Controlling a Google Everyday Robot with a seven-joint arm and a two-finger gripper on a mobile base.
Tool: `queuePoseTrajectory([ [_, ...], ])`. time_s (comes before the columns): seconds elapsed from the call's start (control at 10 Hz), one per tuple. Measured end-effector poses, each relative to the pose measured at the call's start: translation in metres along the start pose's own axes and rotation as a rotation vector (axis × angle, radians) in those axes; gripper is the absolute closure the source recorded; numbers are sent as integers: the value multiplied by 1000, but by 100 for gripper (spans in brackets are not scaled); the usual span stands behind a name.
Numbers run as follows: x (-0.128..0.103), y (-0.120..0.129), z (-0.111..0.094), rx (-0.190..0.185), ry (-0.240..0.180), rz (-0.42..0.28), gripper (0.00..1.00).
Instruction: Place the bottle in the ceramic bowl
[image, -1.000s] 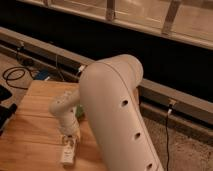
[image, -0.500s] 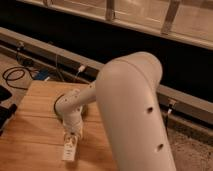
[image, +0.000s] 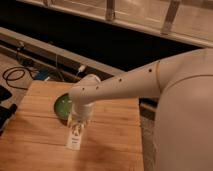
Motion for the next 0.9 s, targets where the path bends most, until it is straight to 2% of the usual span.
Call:
queuePoseTrajectory([
  [0.2, -30, 4, -13, -18, -34, -45, 100],
  [0.4, -56, 25, -8, -29, -48, -99, 100],
  [0.7, -103, 82, 5, -63, -66, -205, 100],
  [0.9, -124, 107, 9, -79, -80, -251, 100],
])
